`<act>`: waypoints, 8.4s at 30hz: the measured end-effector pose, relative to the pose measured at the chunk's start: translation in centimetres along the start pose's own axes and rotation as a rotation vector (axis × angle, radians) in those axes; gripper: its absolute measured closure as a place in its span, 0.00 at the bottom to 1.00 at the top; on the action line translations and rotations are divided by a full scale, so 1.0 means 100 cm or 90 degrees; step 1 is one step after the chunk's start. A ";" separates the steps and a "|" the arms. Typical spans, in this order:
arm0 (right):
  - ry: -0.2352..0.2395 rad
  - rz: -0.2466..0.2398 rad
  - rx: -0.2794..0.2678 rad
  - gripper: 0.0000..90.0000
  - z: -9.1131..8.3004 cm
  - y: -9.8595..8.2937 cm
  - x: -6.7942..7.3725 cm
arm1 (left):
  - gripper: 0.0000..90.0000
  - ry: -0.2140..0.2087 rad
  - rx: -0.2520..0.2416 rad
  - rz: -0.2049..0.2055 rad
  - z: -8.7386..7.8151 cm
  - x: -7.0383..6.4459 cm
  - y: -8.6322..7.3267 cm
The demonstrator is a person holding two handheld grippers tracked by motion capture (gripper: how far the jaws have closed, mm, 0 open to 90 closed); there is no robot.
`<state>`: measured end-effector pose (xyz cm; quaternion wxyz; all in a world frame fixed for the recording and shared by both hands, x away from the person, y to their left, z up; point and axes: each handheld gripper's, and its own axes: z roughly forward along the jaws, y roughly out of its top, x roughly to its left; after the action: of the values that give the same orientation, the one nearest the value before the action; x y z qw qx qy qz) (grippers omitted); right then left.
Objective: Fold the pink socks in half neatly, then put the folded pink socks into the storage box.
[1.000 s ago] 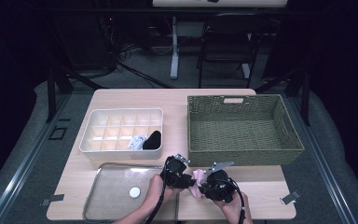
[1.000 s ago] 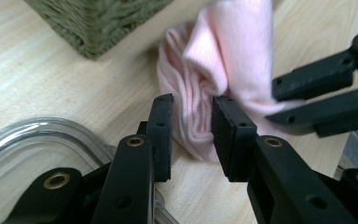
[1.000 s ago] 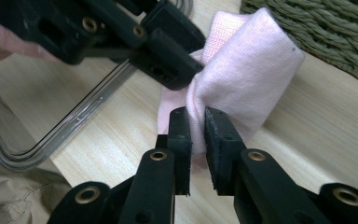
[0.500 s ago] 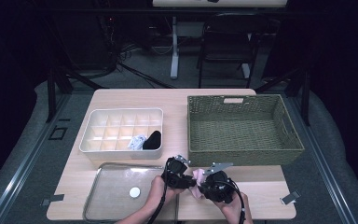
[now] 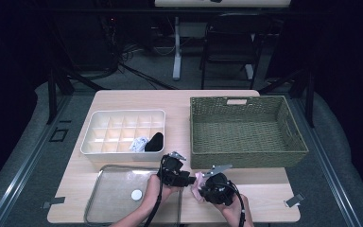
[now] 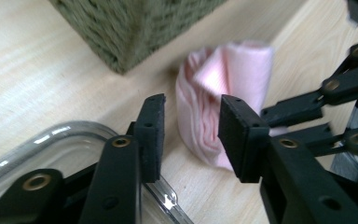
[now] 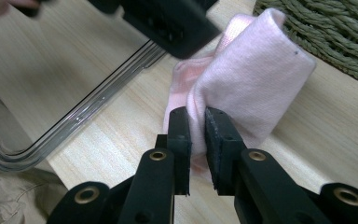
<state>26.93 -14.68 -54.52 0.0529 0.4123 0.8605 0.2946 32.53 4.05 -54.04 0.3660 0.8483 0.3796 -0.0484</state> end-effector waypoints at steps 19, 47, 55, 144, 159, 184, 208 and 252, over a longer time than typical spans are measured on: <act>-0.007 -0.004 0.026 0.85 -0.001 -0.004 0.009 | 0.58 -0.017 0.018 -0.019 0.032 -0.005 -0.005; -0.054 0.066 -0.004 0.29 -0.034 -0.021 -0.047 | 0.76 -0.011 0.030 0.035 0.030 -0.013 -0.006; -0.069 0.062 -0.005 0.21 -0.036 -0.024 -0.051 | 0.76 -0.024 0.019 0.042 0.018 -0.016 -0.008; -0.093 0.059 0.003 0.09 -0.027 -0.022 -0.058 | 0.75 0.209 -0.205 -0.071 -0.177 0.094 -0.039; -0.094 0.055 0.009 0.09 -0.028 -0.021 -0.057 | 0.75 0.299 -0.227 -0.063 -0.179 0.112 -0.028; -0.099 0.058 -0.001 0.09 -0.027 -0.022 -0.057 | 0.75 0.400 -0.221 -0.042 -0.162 0.139 -0.018; -0.091 0.050 0.012 0.09 -0.030 -0.021 -0.056 | 0.75 0.434 -0.116 -0.023 -0.130 0.148 -0.020; -0.089 0.053 0.004 0.13 -0.028 -0.022 -0.055 | 0.83 0.293 -0.044 -0.110 -0.133 0.159 -0.014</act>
<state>28.05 -21.12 -54.29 0.0987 0.4676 0.8378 0.2641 40.23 23.08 -50.87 0.2933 0.7884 0.5254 0.1278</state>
